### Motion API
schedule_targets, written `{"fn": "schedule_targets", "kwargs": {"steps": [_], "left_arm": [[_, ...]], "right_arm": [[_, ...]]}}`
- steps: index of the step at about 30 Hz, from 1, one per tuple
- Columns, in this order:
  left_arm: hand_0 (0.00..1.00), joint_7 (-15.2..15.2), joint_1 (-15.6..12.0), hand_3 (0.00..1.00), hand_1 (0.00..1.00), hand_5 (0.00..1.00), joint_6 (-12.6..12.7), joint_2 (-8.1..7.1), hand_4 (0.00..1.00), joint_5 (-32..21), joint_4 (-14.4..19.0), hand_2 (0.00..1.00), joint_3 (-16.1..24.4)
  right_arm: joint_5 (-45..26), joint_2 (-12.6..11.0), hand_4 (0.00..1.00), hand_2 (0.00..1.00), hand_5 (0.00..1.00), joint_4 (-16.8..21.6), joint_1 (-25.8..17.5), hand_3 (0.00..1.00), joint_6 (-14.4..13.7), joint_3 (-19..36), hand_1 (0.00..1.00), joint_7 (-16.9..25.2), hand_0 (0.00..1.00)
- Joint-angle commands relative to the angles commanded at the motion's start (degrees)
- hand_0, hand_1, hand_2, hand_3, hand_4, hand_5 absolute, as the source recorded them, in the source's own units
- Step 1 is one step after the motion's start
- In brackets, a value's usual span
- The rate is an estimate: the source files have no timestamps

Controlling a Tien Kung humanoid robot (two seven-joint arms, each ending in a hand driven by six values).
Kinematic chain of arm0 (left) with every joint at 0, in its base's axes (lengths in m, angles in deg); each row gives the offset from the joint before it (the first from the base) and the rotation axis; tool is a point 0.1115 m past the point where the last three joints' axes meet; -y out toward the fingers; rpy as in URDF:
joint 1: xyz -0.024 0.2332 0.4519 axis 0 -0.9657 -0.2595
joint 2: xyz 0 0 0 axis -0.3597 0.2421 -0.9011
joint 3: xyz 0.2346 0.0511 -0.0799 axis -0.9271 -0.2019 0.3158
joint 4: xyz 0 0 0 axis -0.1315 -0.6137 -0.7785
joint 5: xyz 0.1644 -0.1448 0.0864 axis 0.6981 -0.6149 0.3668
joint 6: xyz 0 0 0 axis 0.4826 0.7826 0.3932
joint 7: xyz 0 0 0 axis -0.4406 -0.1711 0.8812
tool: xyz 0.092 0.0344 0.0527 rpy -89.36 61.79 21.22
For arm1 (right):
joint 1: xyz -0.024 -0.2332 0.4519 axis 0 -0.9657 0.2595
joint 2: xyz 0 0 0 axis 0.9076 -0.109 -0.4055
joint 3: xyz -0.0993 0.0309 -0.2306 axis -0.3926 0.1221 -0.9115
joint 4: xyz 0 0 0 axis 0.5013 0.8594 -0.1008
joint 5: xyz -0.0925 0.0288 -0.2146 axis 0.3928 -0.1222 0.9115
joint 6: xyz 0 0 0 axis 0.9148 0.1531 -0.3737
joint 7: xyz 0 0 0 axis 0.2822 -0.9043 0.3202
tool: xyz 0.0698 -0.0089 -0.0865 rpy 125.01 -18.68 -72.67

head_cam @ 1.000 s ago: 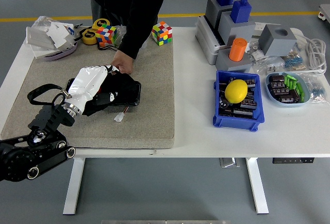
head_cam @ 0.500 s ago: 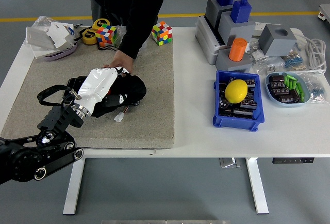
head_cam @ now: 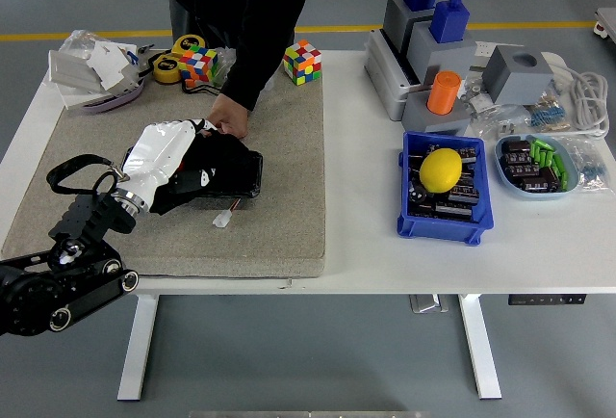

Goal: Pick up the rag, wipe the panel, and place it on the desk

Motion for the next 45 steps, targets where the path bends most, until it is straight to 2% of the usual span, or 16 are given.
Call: {"fn": "schedule_targets", "kwargs": {"steps": [14, 27, 45], "left_arm": [[0.154, 1.03, -2.87, 0.639, 0.068, 0.002, 0.00, -3.24, 0.661, 0.87, -2.92, 0.534, 5.69], [0.154, 1.03, -5.29, 0.638, 0.069, 0.002, 0.00, -4.36, 0.661, 1.19, -4.26, 0.534, 8.58], [0.156, 1.14, -9.15, 0.639, 0.070, 0.002, 0.00, -6.25, 0.659, 2.40, -5.71, 0.534, 17.12]], "right_arm": [[0.06, 0.02, 0.998, 0.698, 0.596, -0.05, -0.25, 0.624, 0.01, 0.40, 0.686, -0.15, 0.746], [0.18, 0.18, 0.998, 0.698, 0.596, -0.07, -0.42, 0.624, -0.01, 0.85, 0.686, -0.13, 0.747], [0.24, 0.33, 0.998, 0.698, 0.599, -0.05, -0.80, 0.627, -0.16, 1.37, 0.686, -0.14, 0.746]]}}
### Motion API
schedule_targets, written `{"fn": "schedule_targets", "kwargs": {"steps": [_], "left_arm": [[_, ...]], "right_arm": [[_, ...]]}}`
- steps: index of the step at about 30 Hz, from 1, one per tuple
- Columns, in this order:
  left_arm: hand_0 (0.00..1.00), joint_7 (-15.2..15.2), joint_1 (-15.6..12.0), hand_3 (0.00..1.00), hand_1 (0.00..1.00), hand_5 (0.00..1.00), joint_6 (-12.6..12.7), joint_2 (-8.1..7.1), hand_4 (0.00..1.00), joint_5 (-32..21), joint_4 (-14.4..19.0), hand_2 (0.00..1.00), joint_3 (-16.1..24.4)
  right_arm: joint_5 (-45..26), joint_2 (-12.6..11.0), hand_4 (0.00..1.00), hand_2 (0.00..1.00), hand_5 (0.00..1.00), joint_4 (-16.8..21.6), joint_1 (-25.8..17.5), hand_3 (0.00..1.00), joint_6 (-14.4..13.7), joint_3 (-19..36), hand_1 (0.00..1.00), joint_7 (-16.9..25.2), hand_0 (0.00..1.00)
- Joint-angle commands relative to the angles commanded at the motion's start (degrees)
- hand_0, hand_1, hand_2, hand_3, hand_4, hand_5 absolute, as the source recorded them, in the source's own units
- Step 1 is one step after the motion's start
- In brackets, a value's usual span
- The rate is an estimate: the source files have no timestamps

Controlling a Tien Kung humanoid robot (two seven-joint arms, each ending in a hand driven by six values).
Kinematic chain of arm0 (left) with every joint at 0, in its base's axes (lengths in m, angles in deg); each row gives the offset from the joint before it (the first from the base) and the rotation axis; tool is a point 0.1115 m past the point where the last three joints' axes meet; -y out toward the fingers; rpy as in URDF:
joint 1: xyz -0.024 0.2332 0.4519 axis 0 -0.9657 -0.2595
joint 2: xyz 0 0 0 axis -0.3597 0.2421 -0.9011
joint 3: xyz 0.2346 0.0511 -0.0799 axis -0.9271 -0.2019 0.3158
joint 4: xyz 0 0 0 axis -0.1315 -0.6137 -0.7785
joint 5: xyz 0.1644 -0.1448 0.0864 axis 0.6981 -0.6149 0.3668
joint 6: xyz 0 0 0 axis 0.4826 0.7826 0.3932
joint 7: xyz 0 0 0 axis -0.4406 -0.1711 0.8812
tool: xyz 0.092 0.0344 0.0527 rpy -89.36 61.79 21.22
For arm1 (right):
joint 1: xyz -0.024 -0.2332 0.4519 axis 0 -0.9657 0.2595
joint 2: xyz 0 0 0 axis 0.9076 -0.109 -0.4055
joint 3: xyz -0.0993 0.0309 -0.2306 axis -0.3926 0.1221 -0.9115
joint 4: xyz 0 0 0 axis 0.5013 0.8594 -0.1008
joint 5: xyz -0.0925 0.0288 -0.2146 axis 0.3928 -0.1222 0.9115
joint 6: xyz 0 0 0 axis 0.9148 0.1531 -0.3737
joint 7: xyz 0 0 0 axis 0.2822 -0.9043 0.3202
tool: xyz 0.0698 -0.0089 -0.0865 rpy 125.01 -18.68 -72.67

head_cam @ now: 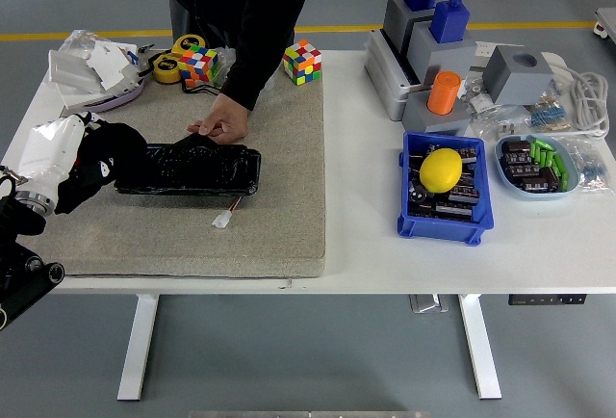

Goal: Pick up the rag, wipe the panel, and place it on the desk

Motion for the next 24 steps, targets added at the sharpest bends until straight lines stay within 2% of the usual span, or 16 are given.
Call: {"fn": "schedule_targets", "kwargs": {"steps": [13, 18, 24], "left_arm": [[0.153, 0.93, -3.40, 0.640, 0.071, 0.002, 0.00, -0.65, 0.660, -0.51, -1.44, 0.534, 5.85], [0.164, 1.87, -4.53, 0.641, 0.081, 0.002, 0.00, -1.03, 0.660, -0.84, -1.40, 0.533, 6.12], [0.169, 2.52, -5.87, 0.642, 0.095, 0.002, 0.00, -0.60, 0.659, -1.53, -2.43, 0.533, 6.51]], "right_arm": [[0.17, 0.24, 0.998, 0.698, 0.600, 0.02, -0.27, 0.627, -0.13, 0.17, 0.686, 0.03, 0.746], [0.34, 0.35, 0.998, 0.698, 0.600, 0.16, -0.18, 0.628, -0.30, 0.15, 0.686, 0.10, 0.746], [0.27, 0.50, 0.998, 0.698, 0.601, 0.13, -0.31, 0.627, -0.24, 0.03, 0.686, 0.03, 0.746]]}}
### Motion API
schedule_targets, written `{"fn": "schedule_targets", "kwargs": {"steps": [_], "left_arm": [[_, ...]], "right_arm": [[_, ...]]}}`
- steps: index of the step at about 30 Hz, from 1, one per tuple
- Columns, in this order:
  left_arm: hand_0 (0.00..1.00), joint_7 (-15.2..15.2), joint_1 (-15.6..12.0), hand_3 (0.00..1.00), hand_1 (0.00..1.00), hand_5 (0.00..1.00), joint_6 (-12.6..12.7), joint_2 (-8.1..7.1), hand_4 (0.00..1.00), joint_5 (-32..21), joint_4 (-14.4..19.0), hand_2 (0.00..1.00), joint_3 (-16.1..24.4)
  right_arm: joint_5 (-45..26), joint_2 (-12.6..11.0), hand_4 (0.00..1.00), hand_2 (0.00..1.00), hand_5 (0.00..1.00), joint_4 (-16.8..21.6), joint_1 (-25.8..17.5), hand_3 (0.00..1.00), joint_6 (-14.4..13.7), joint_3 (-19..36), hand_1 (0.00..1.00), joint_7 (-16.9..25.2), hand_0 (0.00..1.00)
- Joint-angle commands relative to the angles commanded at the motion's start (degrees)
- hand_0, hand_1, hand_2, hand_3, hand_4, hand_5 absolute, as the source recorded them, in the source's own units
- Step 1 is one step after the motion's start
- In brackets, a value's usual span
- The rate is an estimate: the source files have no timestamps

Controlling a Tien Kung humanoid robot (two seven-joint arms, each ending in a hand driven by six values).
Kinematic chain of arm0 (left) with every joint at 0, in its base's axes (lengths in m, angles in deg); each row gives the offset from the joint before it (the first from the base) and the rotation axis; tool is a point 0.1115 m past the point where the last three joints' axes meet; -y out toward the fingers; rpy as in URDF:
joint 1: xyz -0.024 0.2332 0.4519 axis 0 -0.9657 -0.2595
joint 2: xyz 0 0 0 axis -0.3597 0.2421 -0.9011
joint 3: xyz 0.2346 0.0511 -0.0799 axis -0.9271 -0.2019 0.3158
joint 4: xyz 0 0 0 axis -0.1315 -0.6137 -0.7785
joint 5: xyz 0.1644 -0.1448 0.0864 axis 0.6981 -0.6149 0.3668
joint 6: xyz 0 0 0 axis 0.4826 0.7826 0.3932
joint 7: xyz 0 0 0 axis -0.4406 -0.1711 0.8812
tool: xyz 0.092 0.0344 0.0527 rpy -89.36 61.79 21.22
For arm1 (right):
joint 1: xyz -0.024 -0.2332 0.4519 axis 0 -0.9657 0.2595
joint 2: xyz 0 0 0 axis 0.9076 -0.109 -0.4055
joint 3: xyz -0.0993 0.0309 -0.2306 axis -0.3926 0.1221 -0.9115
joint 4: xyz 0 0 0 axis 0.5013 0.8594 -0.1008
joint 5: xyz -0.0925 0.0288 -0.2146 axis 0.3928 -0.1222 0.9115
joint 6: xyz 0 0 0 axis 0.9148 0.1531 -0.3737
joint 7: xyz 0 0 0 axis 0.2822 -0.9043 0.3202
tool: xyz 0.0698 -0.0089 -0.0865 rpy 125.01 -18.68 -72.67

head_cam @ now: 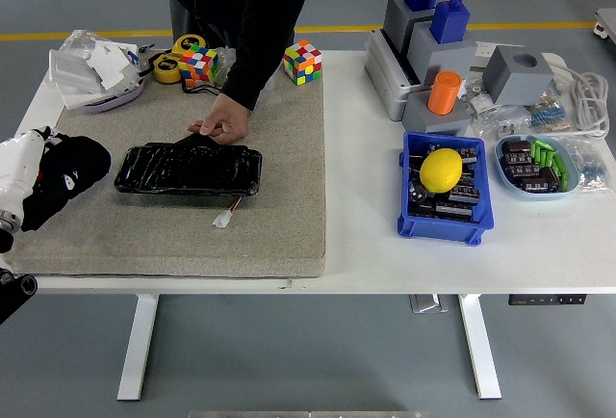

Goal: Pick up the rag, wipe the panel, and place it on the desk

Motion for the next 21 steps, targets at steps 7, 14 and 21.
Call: {"fn": "schedule_targets", "kwargs": {"steps": [7, 14, 21], "left_arm": [[0.171, 1.33, -0.82, 0.643, 0.104, 0.002, 0.00, 0.45, 0.660, -1.34, -2.06, 0.533, 0.75], [0.176, 3.25, -0.84, 0.644, 0.125, 0.002, 0.00, 0.50, 0.659, -2.82, -3.26, 0.533, 1.42], [0.214, 5.14, -0.60, 0.594, 0.266, 0.048, 0.00, 1.11, 0.672, -4.48, -2.86, 0.548, 2.62]], "right_arm": [[0.00, -0.04, 0.998, 0.698, 0.601, 0.06, -0.12, 0.628, 0.01, -0.02, 0.685, -0.16, 0.747], [0.07, 0.05, 0.998, 0.698, 0.601, 0.16, -0.03, 0.628, -0.03, 0.23, 0.685, -0.16, 0.746], [0.05, 0.16, 0.998, 0.698, 0.601, 0.17, 0.08, 0.628, -0.01, 0.27, 0.686, -0.19, 0.746]]}}
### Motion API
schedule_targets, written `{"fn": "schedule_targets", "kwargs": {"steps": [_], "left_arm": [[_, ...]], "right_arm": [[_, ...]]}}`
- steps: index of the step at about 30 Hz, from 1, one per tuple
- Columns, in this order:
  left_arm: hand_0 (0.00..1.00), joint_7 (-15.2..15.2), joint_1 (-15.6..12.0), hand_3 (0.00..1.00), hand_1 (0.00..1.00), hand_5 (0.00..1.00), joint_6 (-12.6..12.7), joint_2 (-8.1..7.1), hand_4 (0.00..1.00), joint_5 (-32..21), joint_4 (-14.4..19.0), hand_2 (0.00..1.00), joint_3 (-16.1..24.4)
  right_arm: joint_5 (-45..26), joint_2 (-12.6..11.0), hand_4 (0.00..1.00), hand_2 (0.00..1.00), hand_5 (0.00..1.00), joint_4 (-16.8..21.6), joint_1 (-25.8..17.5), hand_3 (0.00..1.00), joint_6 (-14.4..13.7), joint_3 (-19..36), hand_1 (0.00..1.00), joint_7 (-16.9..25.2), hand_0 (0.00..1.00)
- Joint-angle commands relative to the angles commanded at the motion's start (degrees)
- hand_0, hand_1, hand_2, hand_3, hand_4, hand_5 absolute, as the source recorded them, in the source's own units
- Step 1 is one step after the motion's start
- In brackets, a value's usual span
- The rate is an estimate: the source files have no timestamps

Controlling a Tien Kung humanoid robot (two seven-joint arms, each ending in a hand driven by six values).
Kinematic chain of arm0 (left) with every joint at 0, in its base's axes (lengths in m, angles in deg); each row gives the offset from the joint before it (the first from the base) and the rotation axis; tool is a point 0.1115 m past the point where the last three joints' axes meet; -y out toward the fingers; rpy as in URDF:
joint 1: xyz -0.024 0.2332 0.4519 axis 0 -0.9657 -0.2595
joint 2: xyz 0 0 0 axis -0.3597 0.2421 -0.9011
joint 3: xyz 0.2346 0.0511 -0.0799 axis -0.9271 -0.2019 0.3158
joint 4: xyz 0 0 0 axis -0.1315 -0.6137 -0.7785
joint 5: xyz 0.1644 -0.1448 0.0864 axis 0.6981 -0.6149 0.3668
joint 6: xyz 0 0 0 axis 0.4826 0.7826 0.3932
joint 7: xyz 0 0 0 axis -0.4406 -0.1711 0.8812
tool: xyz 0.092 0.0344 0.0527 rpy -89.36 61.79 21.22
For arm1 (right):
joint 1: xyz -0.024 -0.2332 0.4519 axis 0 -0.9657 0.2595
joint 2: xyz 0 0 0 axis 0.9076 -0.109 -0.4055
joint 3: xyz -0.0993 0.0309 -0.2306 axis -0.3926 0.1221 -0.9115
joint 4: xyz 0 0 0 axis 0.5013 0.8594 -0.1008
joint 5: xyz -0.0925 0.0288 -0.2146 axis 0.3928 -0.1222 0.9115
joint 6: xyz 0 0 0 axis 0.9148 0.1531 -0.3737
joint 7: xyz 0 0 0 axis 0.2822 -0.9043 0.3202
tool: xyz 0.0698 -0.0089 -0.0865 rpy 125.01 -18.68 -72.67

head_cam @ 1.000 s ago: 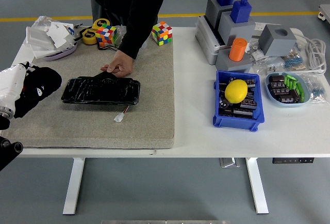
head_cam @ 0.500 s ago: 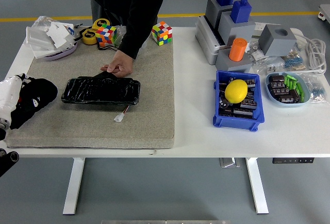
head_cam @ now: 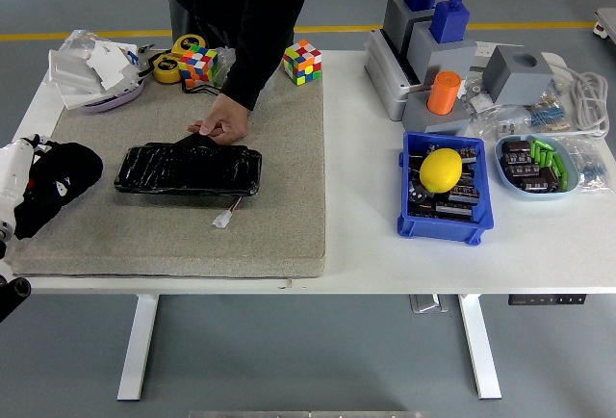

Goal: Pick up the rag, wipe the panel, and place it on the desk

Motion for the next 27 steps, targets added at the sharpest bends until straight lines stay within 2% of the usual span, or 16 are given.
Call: {"fn": "schedule_targets", "kwargs": {"steps": [2, 3, 13, 14, 19, 20, 26, 27], "left_arm": [[0.214, 0.44, 0.11, 0.594, 0.266, 0.048, 0.00, 0.08, 0.672, -1.01, -0.38, 0.548, -0.15], [0.247, 0.67, 0.17, 0.593, 0.432, 0.193, 0.00, 0.07, 0.786, -1.33, -0.56, 0.549, -0.39], [0.267, 1.96, 0.17, 0.595, 0.465, 0.187, 0.00, 0.20, 0.795, -2.32, -1.41, 0.552, -0.67], [0.293, 2.06, 0.16, 0.594, 0.479, 0.188, 0.00, 0.20, 0.803, -2.40, -1.42, 0.552, -0.63], [0.293, 0.67, 0.24, 0.594, 0.479, 0.188, 0.00, 0.04, 0.803, -1.35, -1.37, 0.552, -0.28], [0.302, 0.48, 0.24, 0.610, 0.486, 0.243, 0.00, -0.06, 0.875, -1.21, -1.24, 0.556, -0.27], [0.302, 0.48, 0.24, 0.610, 0.486, 0.243, 0.00, -0.65, 0.875, -0.45, -0.70, 0.556, 0.92], [0.305, 0.60, 0.20, 0.657, 0.506, 0.391, 0.00, -0.91, 0.975, -0.34, -0.42, 0.578, 1.24]], "right_arm": [[0.01, 0.00, 0.998, 0.698, 0.601, 0.07, 0.06, 0.628, -0.06, 0.02, 0.686, 0.03, 0.746], [0.05, -0.01, 0.998, 0.698, 0.602, 0.10, 0.08, 0.627, -0.08, 0.03, 0.686, 0.03, 0.747], [0.13, -0.10, 0.998, 0.698, 0.603, -0.01, 0.12, 0.626, 0.06, 0.18, 0.682, -0.25, 0.746], [0.20, -0.10, 0.998, 0.699, 0.601, 0.02, 0.14, 0.625, 0.03, 0.25, 0.680, -0.23, 0.747], [0.21, -0.04, 0.998, 0.699, 0.601, 0.10, 0.26, 0.625, -0.01, 0.18, 0.680, -0.20, 0.747], [0.22, -0.02, 0.998, 0.699, 0.600, 0.10, 0.26, 0.625, -0.02, 0.22, 0.678, -0.18, 0.747], [0.16, -0.03, 0.998, 0.699, 0.600, 0.01, 0.32, 0.625, 0.05, 0.18, 0.678, -0.19, 0.747], [0.11, -0.06, 0.998, 0.699, 0.597, -0.02, 0.36, 0.624, 0.05, 0.18, 0.678, -0.18, 0.747]]}}
